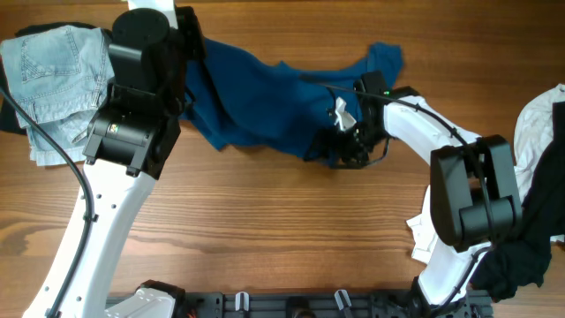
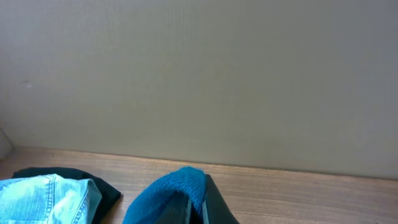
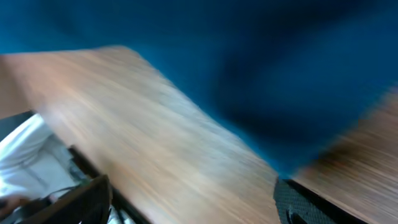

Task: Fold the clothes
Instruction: 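Reach the right gripper to the shirt's right part and grasp it, then lift the teal shirt high with both grippers, holding it up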

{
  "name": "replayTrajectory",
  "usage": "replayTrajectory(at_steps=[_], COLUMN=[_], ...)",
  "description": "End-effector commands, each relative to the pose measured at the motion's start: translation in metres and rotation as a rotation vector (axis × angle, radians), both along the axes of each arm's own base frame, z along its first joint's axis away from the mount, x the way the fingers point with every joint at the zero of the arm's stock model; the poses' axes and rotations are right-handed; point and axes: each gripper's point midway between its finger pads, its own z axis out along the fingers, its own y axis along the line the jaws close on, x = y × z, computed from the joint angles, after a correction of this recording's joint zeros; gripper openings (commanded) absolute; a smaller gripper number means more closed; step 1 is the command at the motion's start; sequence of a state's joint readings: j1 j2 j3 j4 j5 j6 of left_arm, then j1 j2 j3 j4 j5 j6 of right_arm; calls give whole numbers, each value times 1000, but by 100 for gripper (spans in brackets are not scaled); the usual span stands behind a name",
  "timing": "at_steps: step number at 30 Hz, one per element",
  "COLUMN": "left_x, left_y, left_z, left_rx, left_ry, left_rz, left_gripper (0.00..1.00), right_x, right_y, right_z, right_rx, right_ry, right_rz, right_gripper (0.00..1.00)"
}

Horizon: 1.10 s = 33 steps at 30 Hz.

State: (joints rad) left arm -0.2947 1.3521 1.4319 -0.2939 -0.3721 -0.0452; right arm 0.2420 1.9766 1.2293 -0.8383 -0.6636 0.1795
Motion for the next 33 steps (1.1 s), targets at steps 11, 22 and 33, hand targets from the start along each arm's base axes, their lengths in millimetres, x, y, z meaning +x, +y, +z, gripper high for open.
replayTrajectory(at_steps=[11, 22, 33], left_x=[-2, -2, -2], left_y=[-2, -2, -2], left_z=[7, 4, 3], left_rx=[5, 9, 10], left_ry=[-11, 2, 3], left_rz=[-15, -15, -14], left_gripper=[4, 4, 4], right_x=[16, 17, 22], right_y=[-71, -35, 3], right_z=[-27, -35, -34], right_rx=[-291, -426, -430], right_ry=[-33, -178, -289], right_rz=[-103, 55, 108], right_gripper=[63, 64, 66])
